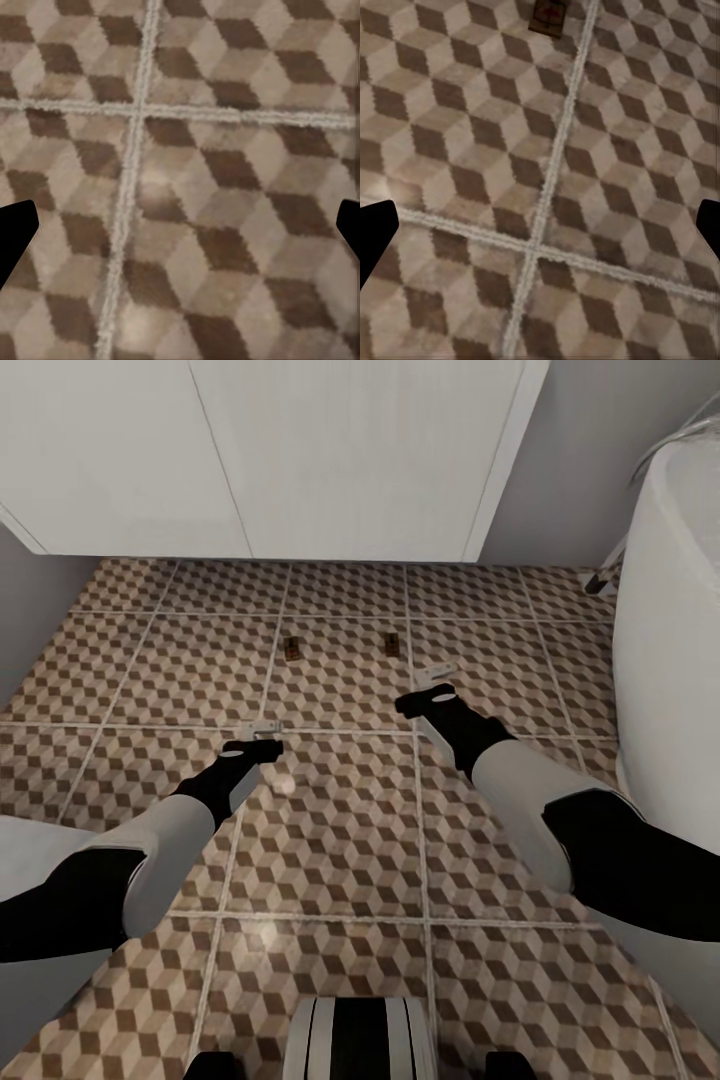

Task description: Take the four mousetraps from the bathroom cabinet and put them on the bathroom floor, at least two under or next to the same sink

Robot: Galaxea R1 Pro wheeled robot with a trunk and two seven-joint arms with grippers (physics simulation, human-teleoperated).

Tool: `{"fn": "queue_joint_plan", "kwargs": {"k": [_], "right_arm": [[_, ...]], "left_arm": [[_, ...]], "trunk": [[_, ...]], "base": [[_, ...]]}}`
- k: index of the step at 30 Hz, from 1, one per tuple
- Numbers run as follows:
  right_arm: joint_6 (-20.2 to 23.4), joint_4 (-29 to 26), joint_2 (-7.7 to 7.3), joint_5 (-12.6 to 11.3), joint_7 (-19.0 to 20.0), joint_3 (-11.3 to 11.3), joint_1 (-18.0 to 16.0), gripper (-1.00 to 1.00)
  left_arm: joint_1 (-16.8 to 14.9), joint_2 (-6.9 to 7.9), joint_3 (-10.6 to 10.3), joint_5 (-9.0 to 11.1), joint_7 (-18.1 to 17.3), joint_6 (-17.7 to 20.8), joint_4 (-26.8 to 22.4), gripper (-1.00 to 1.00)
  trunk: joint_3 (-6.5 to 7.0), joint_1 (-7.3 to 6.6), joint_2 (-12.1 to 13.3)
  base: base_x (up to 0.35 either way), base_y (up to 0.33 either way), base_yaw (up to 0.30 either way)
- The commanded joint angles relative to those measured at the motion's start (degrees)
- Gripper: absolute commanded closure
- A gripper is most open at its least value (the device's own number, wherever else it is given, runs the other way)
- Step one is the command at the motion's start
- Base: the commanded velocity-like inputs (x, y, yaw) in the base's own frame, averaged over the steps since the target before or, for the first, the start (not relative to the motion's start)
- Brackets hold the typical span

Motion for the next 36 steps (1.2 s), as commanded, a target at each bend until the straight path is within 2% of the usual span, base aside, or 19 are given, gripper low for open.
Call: {"fn": "queue_joint_plan", "kwargs": {"k": [1,7,14,21,36], "right_arm": [[0.0,0.4,-0.04,0.1,-0.2,0.3,0.0,-1.00],[-4.1,4.5,-0.14,0.1,-0.2,0.3,0.1,-1.00],[-7.1,7.7,-0.16,0.1,-0.2,0.3,0.1,-1.00],[-9.9,9.4,-0.14,0.1,-0.1,0.3,0.4,-1.00],[-13.9,9.7,-0.13,0.1,-0.1,0.3,6.0,-1.00]], "left_arm": [[0.2,-0.02,-0.1,0.1,0.2,0.2,-0.1,-1.00],[1.8,-0.10,-0.1,0.2,0.2,-0.5,-0.1,-1.00],[4.2,-0.16,-0.1,0.1,0.2,-0.9,-0.1,-1.00],[6.8,-0.15,-0.1,0.2,0.2,-3.3,0.0,-1.00],[11.6,-0.15,-0.1,0.2,0.0,-7.2,0.5,-1.00]], "trunk": [[0.20,-0.03,0.0],[1.53,-0.18,0.1],[3.08,-0.36,0.2],[4.63,-0.54,0.3],[7.95,-0.93,0.5]], "base": [[0.000,0.000,0.000],[0.000,0.000,0.000],[0.000,0.000,0.000],[0.000,0.000,0.000],[0.000,0.000,0.000]]}}
